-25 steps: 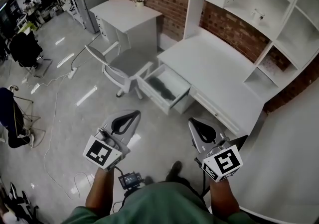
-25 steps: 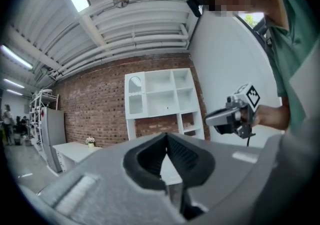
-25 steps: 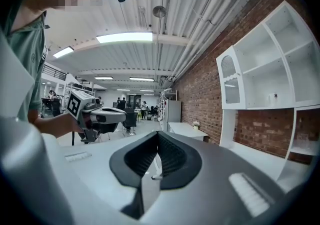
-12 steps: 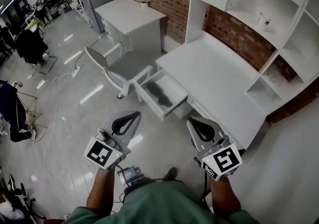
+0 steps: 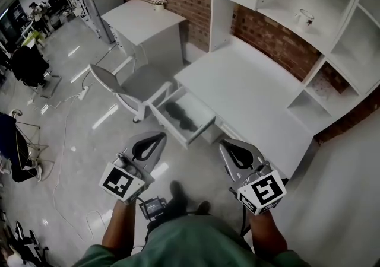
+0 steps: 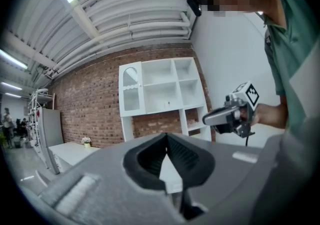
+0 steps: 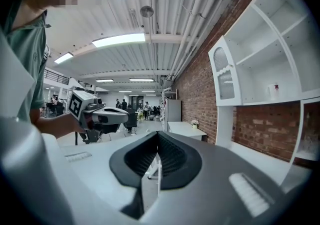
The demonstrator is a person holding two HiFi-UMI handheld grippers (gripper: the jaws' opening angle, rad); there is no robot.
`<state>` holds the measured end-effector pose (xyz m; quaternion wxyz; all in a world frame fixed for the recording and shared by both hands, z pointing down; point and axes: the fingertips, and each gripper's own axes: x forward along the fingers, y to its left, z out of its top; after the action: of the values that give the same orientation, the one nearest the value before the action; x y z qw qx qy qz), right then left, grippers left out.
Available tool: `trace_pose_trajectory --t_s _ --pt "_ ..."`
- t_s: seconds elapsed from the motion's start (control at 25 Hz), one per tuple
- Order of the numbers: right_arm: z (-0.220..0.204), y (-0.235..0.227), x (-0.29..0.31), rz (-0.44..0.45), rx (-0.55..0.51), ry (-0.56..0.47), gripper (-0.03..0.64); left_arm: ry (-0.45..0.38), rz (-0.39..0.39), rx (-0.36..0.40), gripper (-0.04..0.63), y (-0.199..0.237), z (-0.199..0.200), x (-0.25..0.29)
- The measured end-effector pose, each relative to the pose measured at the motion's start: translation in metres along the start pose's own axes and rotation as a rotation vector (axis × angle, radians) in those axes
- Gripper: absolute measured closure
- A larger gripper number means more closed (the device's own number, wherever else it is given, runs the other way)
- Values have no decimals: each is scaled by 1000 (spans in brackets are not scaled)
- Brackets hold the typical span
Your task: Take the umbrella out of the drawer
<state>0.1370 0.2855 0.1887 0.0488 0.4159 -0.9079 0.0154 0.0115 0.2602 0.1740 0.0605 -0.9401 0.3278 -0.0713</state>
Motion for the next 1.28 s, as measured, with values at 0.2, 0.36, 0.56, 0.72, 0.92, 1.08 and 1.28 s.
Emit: trace_pose_trajectory --t_s 0.2,0.36,0.56,0.72,0.92,1.08,1.28 --pt "1 -20 15 -50 12 8 611 -8 -57 0 592 20 -1 28" --pt "2 -34 34 -87 19 20 611 -23 -90 -1 592 43 1 44" --pt "7 -41 69 -116 21 21 611 -26 -116 -10 592 81 -5 54" --pt "13 -47 97 -150 19 24 611 -38 -144 -8 592 113 -8 61" --pt "16 -49 130 -193 13 25 611 -62 -187 -6 592 147 -12 68" --pt "19 -49 152 -223 8 29 611 -75 -217 -8 592 171 -17 71" --pt "21 -50 176 -233 5 46 611 -91 -229 -17 592 196 -19 76"
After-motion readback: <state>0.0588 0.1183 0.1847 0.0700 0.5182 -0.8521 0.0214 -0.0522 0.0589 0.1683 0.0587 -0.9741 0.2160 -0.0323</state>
